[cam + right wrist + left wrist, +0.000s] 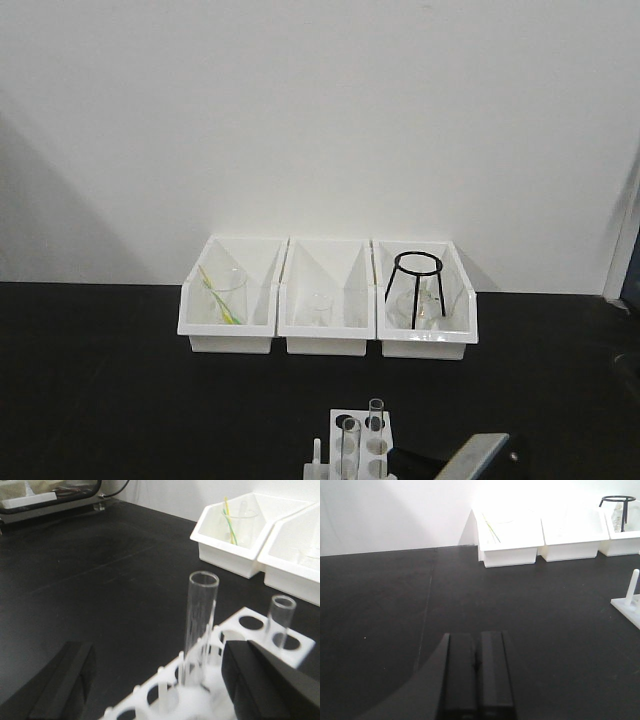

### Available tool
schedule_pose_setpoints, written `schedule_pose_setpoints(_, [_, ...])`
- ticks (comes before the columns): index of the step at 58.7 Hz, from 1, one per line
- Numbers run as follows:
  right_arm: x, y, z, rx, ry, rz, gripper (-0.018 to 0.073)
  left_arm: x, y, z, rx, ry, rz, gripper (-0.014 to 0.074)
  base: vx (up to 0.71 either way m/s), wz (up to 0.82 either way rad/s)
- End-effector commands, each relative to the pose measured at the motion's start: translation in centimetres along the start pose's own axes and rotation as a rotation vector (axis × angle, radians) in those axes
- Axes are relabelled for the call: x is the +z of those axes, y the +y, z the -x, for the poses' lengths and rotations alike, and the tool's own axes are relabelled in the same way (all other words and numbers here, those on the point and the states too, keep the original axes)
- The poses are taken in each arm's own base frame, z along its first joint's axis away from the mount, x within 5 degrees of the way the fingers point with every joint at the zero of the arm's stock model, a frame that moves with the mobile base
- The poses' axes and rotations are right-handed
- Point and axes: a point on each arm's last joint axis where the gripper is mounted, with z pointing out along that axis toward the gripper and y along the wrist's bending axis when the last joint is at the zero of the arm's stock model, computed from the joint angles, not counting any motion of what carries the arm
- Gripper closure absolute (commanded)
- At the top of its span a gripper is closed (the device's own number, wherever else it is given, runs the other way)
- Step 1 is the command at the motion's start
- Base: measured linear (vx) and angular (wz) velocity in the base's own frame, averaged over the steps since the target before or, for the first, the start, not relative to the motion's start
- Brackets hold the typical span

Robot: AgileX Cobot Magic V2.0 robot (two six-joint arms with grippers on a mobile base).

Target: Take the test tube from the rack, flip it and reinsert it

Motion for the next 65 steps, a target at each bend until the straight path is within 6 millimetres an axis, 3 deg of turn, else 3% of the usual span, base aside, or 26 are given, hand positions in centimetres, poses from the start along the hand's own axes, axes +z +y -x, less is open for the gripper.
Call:
schedule_pose_setpoints(1, [1.3, -0.5, 2.3, 0.014, -0.169, -0.003, -0.0002, -0.1, -0.1, 0.9, -0.013, -0.091, -0.013, 0.0602, 0.00, 0.00])
schedule_pose_setpoints(14, [3.9, -1.7, 2.4, 0.026, -0.180, -0.037, -0.0002, -0.1, -0.1, 0.9, -0.013, -0.091, -0.013, 0.0602, 0.00, 0.00])
schedule_pose_setpoints(33, [6.0, -2.3, 2.1, 0.025, -0.174, -0.032, 0.0017, -0.1, -0.1, 0.9, -0.013, -0.091, -0.013, 0.0602, 0.00, 0.00])
schedule_pose_setpoints(42, [6.0, -2.3, 2.0, 0.025, -0.168, -0.033, 0.0163, -0.1, -0.1, 0.9, -0.013, -0.091, -0.013, 0.0602, 0.00, 0.00])
schedule_pose_setpoints(57, [6.0, -2.3, 2.0, -0.007, -0.171, -0.035, 0.0567, -0.1, -0.1, 0.9, -0.013, -0.091, -0.013, 0.0602, 0.00, 0.00])
schedule_pose_setpoints(65, [6.0, -2.3, 2.1, -0.003, -0.175, -0.034, 0.0575, -0.1, -0.1, 0.9, -0.013, -0.091, -0.013, 0.0602, 0.00, 0.00])
